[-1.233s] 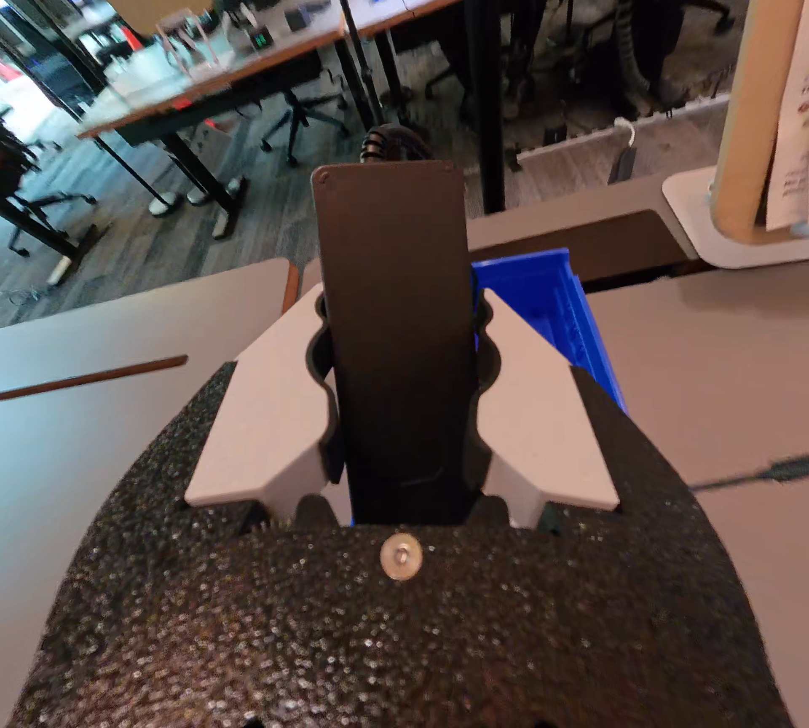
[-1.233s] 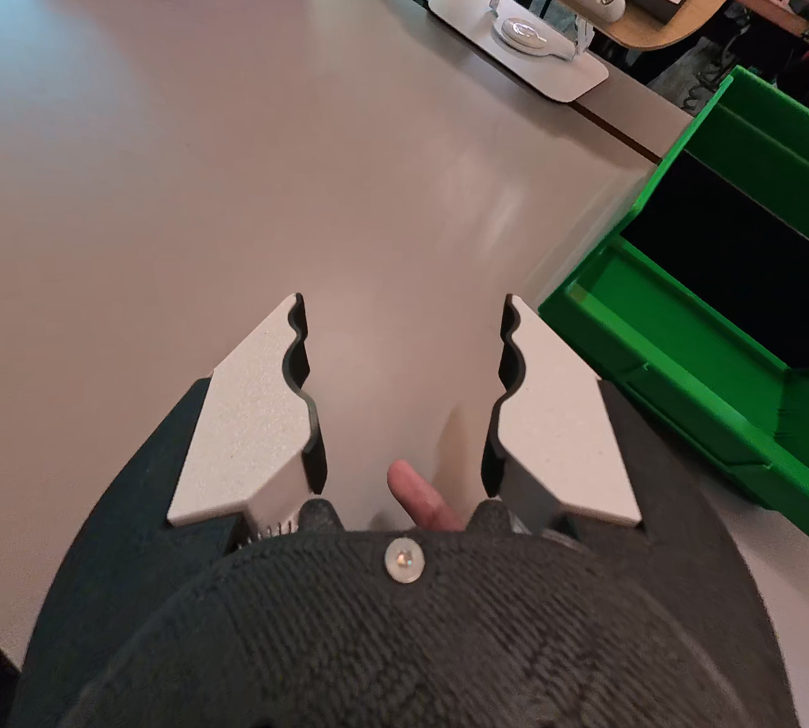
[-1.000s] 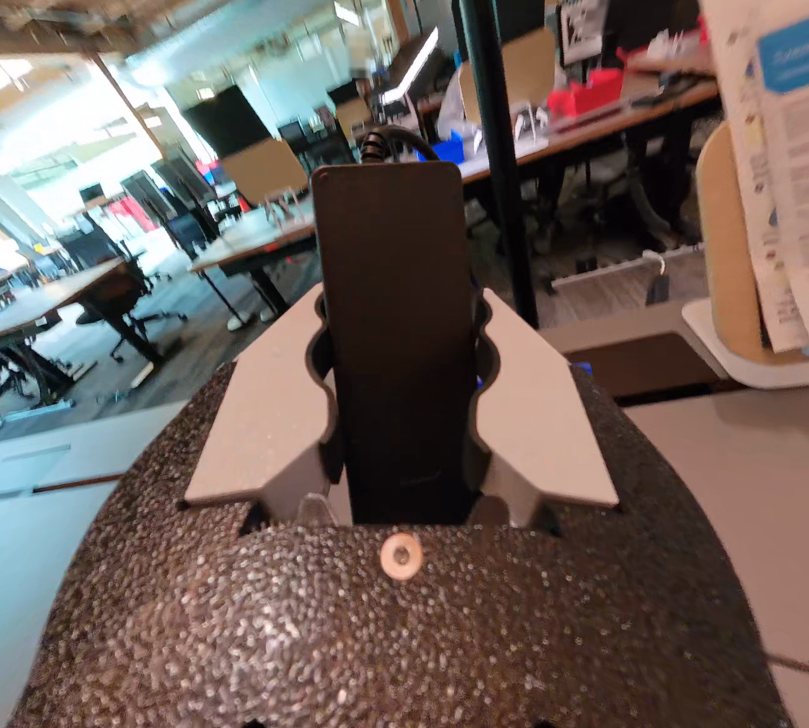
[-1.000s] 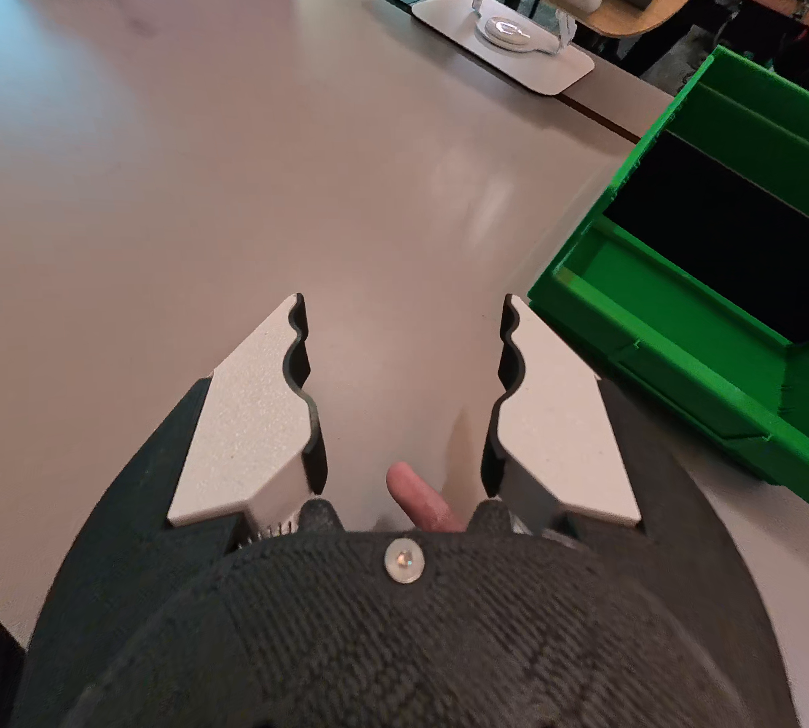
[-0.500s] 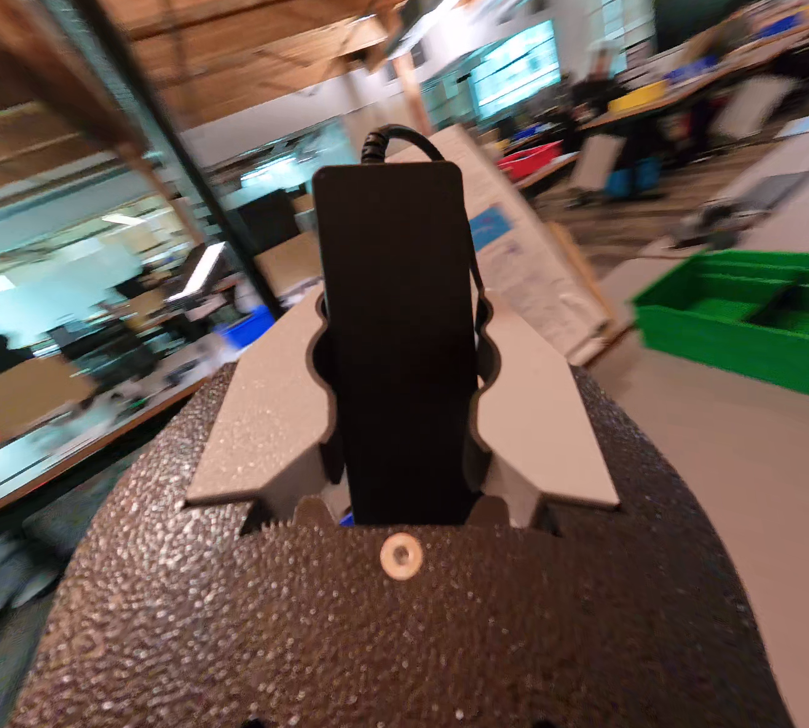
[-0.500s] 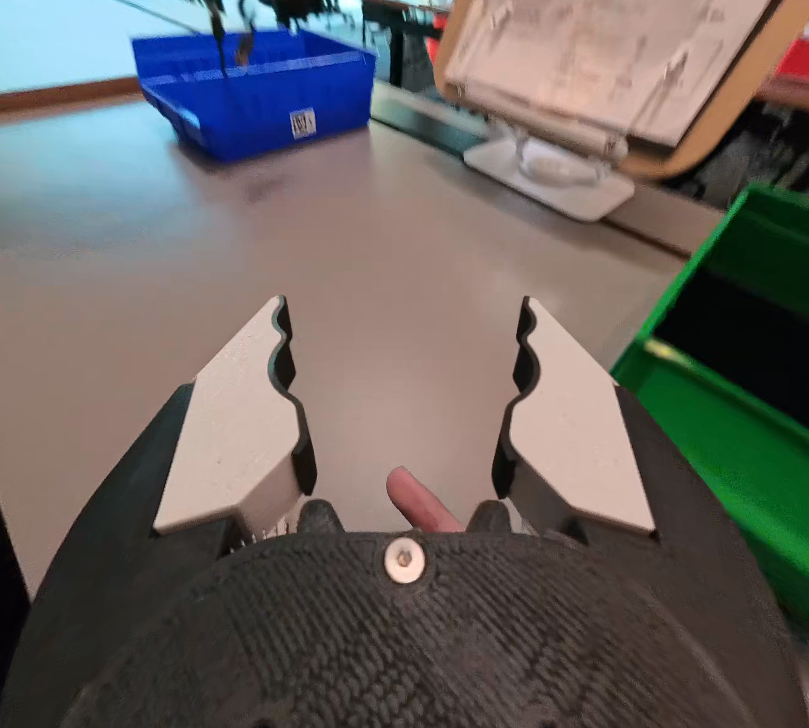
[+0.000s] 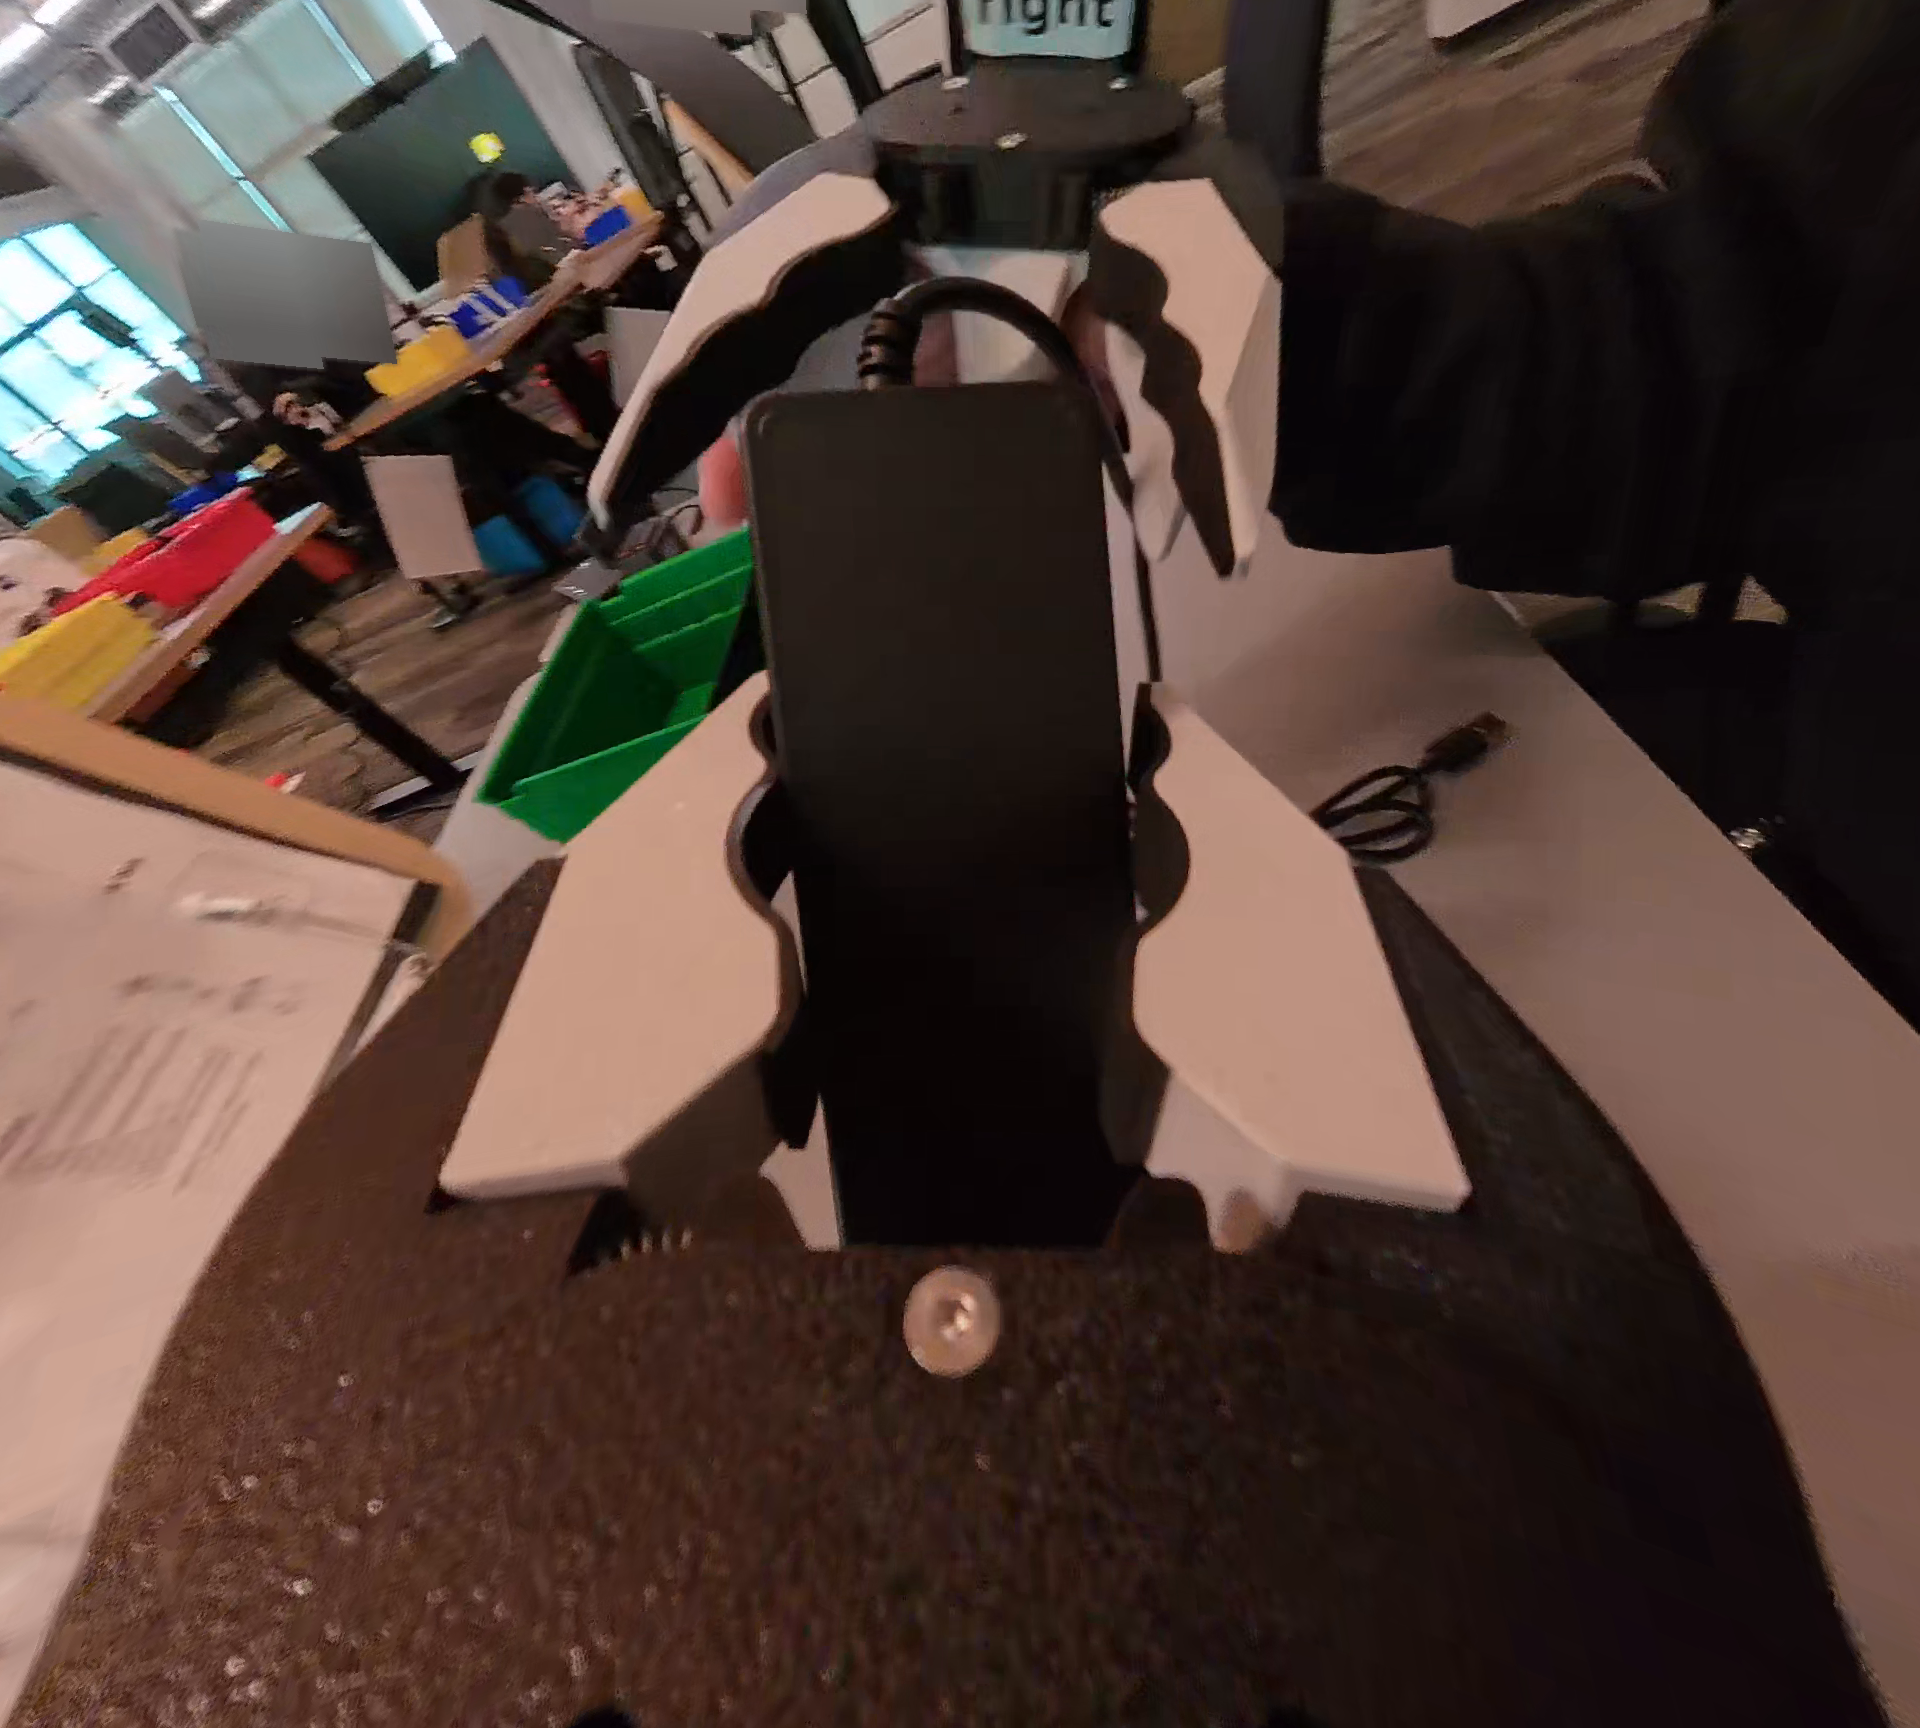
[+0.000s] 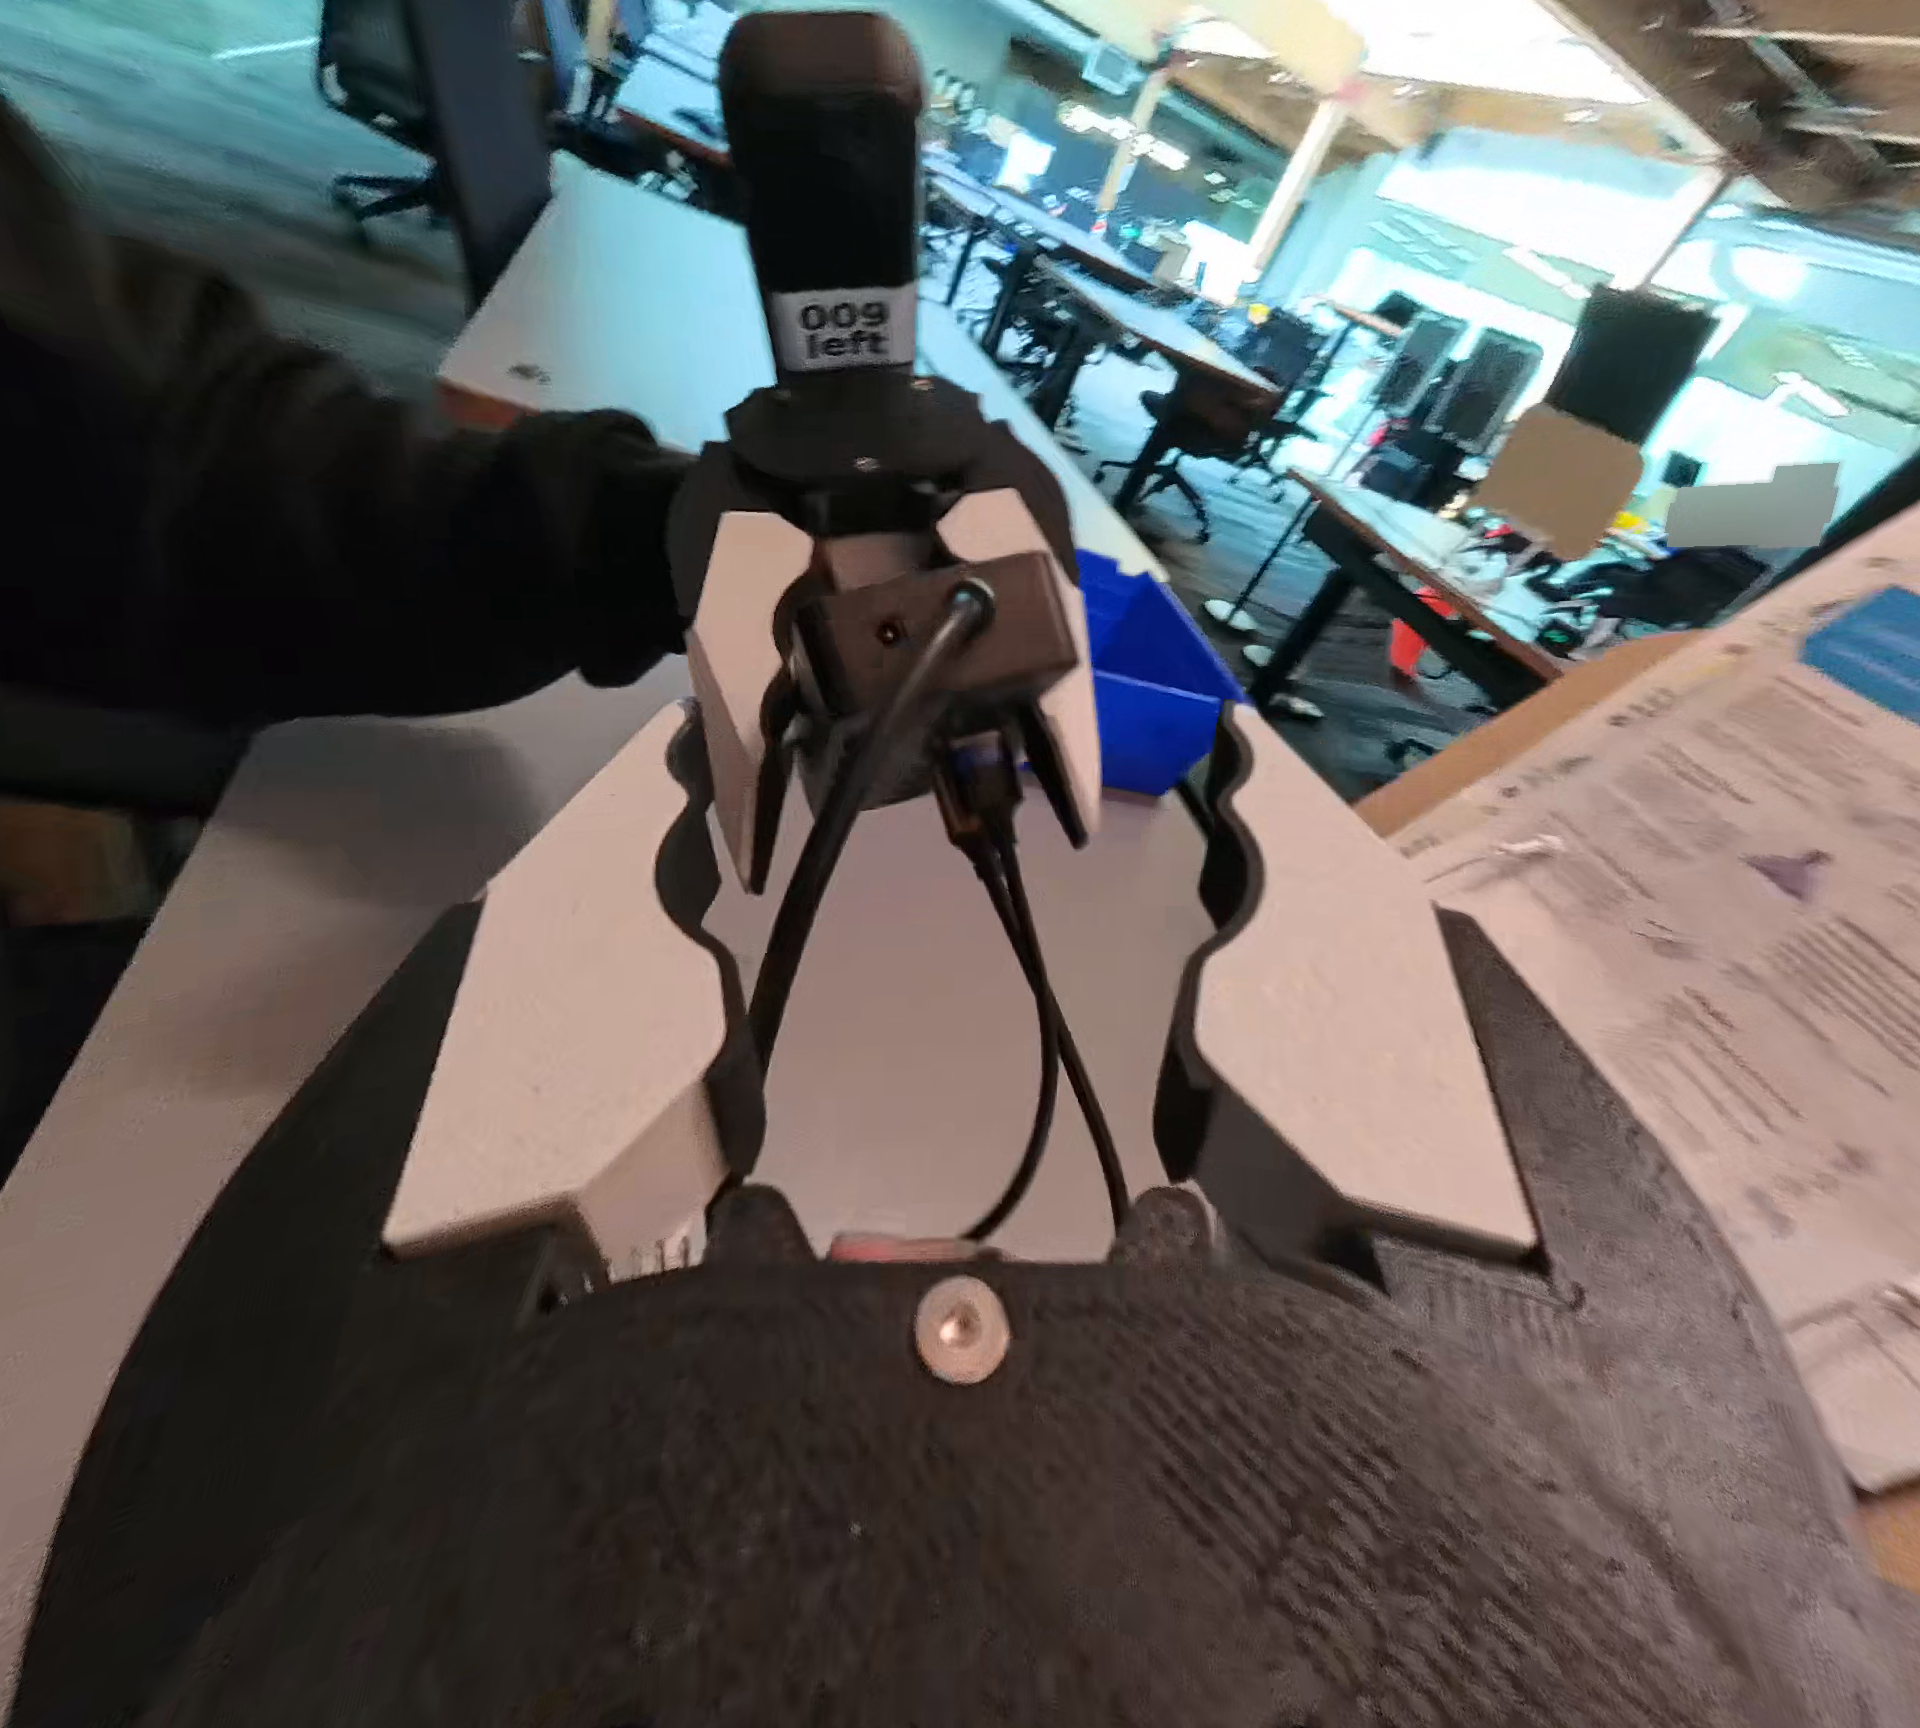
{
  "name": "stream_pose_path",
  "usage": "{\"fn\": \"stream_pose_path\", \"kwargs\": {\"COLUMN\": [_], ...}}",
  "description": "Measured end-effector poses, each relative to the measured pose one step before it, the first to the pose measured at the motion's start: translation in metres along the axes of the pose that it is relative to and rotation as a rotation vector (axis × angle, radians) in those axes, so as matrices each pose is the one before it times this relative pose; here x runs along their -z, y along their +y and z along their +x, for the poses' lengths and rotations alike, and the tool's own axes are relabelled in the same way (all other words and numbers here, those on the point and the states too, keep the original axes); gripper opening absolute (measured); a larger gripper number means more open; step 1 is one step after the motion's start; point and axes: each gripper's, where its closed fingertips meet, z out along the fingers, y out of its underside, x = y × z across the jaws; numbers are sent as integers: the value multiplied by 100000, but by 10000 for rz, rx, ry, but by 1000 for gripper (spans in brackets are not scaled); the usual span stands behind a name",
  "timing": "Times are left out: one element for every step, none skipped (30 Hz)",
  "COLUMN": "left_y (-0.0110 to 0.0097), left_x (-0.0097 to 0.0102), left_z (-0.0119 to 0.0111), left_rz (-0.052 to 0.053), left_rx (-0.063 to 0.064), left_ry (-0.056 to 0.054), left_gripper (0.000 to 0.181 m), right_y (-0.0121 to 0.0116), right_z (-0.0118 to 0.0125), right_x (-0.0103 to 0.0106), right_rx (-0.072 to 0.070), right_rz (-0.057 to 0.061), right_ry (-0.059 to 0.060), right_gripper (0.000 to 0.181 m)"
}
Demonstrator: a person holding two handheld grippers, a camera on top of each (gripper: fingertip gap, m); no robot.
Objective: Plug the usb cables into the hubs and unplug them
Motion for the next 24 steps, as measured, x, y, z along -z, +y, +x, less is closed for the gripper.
{"fn": "stream_pose_path", "kwargs": {"left_y": [225,195,237,305,197,127,197,352,574,711,643,360,7,-280,-296,-43,53,4,-27,15,161,289,346,436], "left_x": [-508,-379,-284,-204,-119,-72,-50,-60,-95,-125,-174,-201,-195,-179,-205,-310,-392,-238,-123,-141,-195,-226,-264,-277], "left_z": [633,547,427,189,191,183,85,-85,-163,-203,-146,113,296,146,19,8,-4,-178,-71,-12,-22,50,27,37], "left_rz": [53,35,-22,-46,45,86,2,-173,-369,-505,-504,-333,-121,71,84,-61,-117,-61,-21,-69,-188,-253,-250,-280], "left_rx": [18,29,29,44,73,50,-18,-62,-158,-237,-171,-99,-46,5,26,33,77,54,-7,73,83,-8,-10,64], "left_ry": [230,213,176,72,110,101,-7,-146,-226,-275,-235,-41,111,35,-24,-1,-17,-130,-58,-11,-14,12,3,28], "left_gripper": [62,63,62,62,62,62,62,63,62,63,64,65,66,66,66,69,73,76,75,74,73,73,72,71], "right_y": [781,703,7,-97,81,203,249,334,435,408,217,72,-26,-62,-228,-121,-51,-38,55,99,211,246,284,335], "right_z": [-678,-247,-332,-270,-155,-139,-11,21,7,-9,-93,-222,-154,-116,-98,-30,42,54,-20,74,-11,-42,12,-14], "right_x": [-384,-348,-139,-23,-32,-15,-41,-62,-99,-92,-64,-45,-77,-138,-136,-162,-102,90,139,158,112,76,44,12], "right_rx": [34,77,77,167,91,-151,-92,145,131,90,58,-8,-108,-104,-35,-50,-31,-19,26,51,80,89,129,143], "right_rz": [-214,-177,243,282,95,-78,-207,-271,-350,-352,-229,-126,-57,-17,71,-41,-102,-86,-118,-120,-167,-192,-220,-246], "right_ry": [-256,7,-61,-28,-17,-80,-18,53,24,-10,-87,-187,-153,-107,-50,5,80,62,12,64,18,-5,17,5], "right_gripper": [89,82,71,55,54,53,54,53,53,53,53,53,53,53,52,52,52,52,52,52,52,52,52,52]}}
